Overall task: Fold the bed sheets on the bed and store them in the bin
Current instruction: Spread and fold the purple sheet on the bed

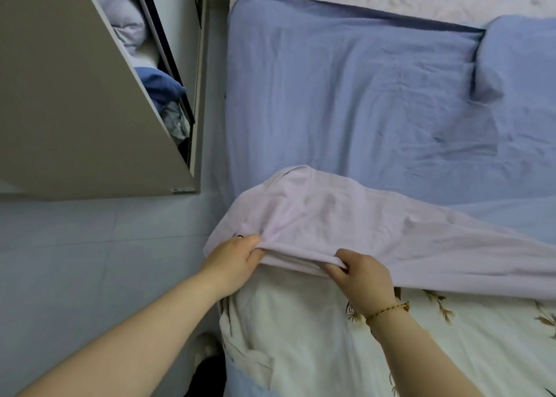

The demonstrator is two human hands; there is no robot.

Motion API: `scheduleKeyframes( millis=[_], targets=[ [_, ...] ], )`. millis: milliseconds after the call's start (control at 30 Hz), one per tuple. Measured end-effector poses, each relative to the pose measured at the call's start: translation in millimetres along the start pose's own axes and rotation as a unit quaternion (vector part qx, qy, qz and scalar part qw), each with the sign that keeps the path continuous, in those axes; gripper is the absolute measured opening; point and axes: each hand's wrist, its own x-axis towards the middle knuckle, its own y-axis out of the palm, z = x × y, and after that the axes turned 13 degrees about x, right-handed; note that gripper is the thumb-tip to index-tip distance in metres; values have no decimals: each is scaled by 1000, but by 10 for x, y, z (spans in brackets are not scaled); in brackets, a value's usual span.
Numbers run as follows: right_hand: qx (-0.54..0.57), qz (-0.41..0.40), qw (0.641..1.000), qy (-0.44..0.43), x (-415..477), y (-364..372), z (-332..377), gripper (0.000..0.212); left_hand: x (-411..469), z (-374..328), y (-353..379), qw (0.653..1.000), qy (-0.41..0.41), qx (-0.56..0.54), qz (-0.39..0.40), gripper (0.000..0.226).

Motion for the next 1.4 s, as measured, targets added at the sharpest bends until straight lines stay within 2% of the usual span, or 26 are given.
scheduleKeyframes(
  millis=[100,133,200,300,367,433,533,567,667,800,933,1000,1033,1100,1133,1167,1233,1267,1333,1400],
  targets=[
    [-22,35,999,-6,-179,-119,105,67,-183,-95,-90,999,17,34,17,26],
    [-25,42,999,-2,-260,-132,110,76,-249,-118,-63,998,21,48,32,31],
    [-34,66,997,1,-488,-176,102,76,-450,-196,-8,994,12,82,66,51],
    [-43,96,994,0,-806,-192,108,82,-764,-291,73,991,15,109,74,102],
    [-53,112,992,-4,-1031,-234,98,82,-982,-360,98,990,12,115,81,108],
    [-50,120,991,-11,-1213,-237,84,76,-1164,-387,149,991,15,104,87,95],
    [-51,119,991,-21,-1421,-189,48,65,-1386,-427,215,991,-2,80,108,45],
    [-52,125,990,-25,-1504,-151,27,65,-1473,-431,254,990,-9,76,114,35],
    [-57,159,985,-40,-1751,-47,-39,83,-1741,-427,450,988,-29,61,141,36],
    [-85,172,980,-44,-1923,107,-169,90,-1856,-422,714,985,-40,78,147,38],
    [-57,198,978,-14,-1852,169,-235,68,-1743,-329,811,985,-58,49,152,41],
    [-26,215,976,3,-1729,177,-273,55,-1643,-219,803,985,-96,18,144,37],
    [-6,213,977,12,-1664,177,-287,56,-1577,-152,809,985,-114,-1,131,34],
    [30,189,982,8,-1533,159,-303,89,-1470,-75,776,986,-142,-33,86,20],
    [36,176,984,8,-1450,145,-294,98,-1419,-58,747,986,-150,-28,62,14],
    [26,163,986,4,-1367,132,-286,86,-1357,-37,749,987,-153,-5,50,25],
    [-27,126,991,-22,-1093,187,-331,46,-1211,36,783,985,-161,29,44,55],
    [-52,115,992,-27,-1003,196,-303,40,-1162,37,793,985,-160,42,47,63],
    [-104,80,990,-48,-780,246,-274,43,-1022,80,856,983,-153,69,75,69],
    [-166,95,980,-50,-582,321,-248,51,-924,119,925,978,-144,99,115,62]
  ],
)
